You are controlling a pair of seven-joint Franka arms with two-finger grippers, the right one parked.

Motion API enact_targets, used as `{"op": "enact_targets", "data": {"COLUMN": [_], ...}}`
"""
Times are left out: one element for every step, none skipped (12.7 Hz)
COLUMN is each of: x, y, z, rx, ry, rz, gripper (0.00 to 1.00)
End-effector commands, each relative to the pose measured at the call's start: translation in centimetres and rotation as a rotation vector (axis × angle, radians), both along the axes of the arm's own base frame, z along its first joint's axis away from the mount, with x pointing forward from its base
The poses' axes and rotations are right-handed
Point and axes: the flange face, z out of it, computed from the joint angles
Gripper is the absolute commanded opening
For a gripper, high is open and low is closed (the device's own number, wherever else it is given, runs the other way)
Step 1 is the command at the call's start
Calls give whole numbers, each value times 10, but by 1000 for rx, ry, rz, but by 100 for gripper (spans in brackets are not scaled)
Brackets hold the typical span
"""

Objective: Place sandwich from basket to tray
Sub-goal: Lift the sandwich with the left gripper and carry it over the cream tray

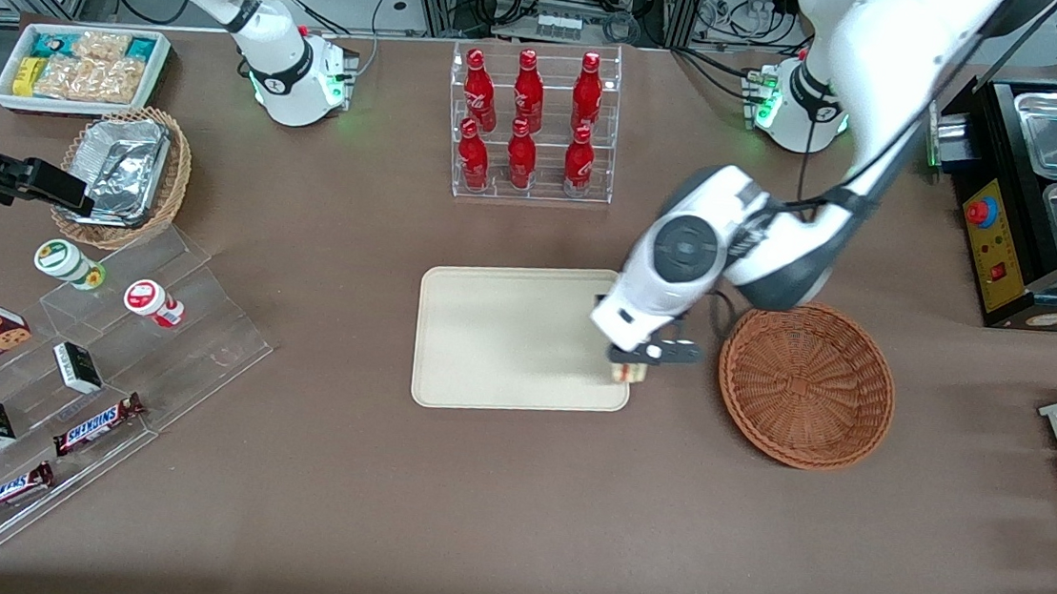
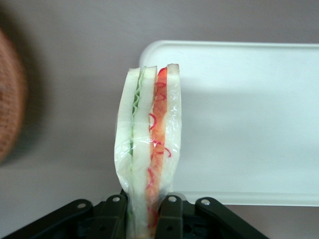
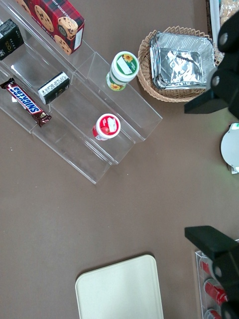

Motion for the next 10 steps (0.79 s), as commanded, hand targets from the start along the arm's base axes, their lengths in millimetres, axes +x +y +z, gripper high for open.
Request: {"op": "enact_targets", "data": {"x": [-2, -4, -10, -14, -18, -19, -24, -27, -28, -30], "y": [-59, -73, -91, -107, -122, -131, -142, -147, -147, -147], "z": [-6, -11, -17, -20, -25, -32, -40, -49, -55, -59], "rx": [-2, -7, -9, -15, -23, -17, 1, 25, 36, 42], "ry": [-11, -11, -14, -21, -18, -25, -42, -55, -55, -47], "rz": [35, 53, 59, 66, 74, 87, 85, 85, 84, 83], "gripper": [0, 0, 0, 0, 0, 0, 0, 0, 0, 0]}}
